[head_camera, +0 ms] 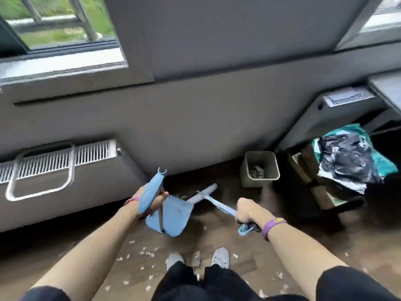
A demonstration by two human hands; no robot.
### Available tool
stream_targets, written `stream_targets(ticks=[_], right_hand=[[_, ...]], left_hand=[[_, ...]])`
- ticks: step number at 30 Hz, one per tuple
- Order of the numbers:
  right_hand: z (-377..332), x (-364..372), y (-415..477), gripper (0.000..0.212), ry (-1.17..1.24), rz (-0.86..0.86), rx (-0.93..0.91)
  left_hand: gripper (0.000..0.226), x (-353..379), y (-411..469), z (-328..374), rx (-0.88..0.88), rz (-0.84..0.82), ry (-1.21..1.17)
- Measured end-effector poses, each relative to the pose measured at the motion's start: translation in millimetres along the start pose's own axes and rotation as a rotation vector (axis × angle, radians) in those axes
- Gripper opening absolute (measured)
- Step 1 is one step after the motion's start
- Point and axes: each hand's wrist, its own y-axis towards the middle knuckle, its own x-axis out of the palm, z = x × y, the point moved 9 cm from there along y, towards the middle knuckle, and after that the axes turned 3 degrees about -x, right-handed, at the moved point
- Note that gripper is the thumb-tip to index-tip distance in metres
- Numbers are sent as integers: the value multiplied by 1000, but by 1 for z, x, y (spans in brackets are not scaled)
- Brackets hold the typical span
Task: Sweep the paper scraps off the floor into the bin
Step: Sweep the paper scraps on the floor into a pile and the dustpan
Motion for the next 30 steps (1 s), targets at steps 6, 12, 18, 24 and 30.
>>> stream_targets(ticks=[6, 12, 18, 24, 30], right_hand=[[66, 20, -14, 17, 199, 43, 110], [89, 63, -32, 26, 294, 66, 224], [71, 98, -32, 31, 352, 86, 256], [35, 113, -19, 25, 411, 90, 270], [3, 125, 0, 23, 393, 118, 222]], left_hand=[[7, 51, 36, 76, 186, -283, -26], [19, 99, 59, 63, -265, -759, -481], [43, 65, 77, 66, -400, -790, -750], [45, 42, 75, 72, -401, -780, -822], [42, 29, 80, 81, -294, -644, -764]])
